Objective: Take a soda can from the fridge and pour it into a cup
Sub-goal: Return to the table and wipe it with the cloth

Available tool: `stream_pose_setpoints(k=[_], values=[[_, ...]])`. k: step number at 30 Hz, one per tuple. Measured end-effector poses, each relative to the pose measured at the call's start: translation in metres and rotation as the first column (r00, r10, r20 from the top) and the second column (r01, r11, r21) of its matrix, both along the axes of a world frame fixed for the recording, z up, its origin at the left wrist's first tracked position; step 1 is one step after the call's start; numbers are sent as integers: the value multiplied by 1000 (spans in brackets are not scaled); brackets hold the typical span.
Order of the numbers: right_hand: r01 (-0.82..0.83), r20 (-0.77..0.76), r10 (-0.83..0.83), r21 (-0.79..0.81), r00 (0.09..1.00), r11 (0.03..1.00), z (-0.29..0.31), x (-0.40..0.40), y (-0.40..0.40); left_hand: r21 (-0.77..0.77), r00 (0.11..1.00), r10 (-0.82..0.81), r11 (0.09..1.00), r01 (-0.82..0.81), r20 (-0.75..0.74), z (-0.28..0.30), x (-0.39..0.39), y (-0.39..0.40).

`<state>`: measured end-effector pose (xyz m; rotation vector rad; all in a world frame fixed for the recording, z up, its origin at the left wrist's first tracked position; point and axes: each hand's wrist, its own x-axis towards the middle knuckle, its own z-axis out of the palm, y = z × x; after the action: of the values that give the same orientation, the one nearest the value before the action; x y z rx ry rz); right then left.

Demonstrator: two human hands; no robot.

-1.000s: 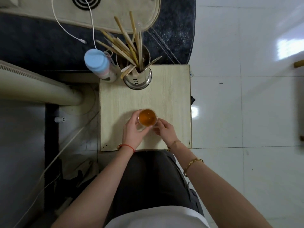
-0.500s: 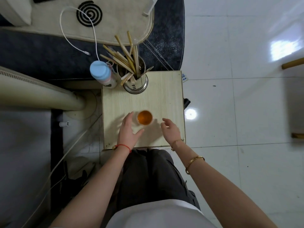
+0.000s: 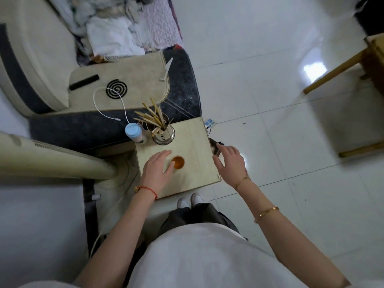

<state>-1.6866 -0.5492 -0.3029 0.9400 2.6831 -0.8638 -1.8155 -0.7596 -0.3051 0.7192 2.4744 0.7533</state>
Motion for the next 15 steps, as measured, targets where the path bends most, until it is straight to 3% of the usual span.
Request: stream_pose_setpoints(k=[8,15], values=[[186,-65,-184,28,981,982,44,77,16,-2,974,-220,976,220,-49,50,28,46],[463,-179,-454,9,873,886,76,170,60,29,871,-482,873,486,-92,82,70,130]])
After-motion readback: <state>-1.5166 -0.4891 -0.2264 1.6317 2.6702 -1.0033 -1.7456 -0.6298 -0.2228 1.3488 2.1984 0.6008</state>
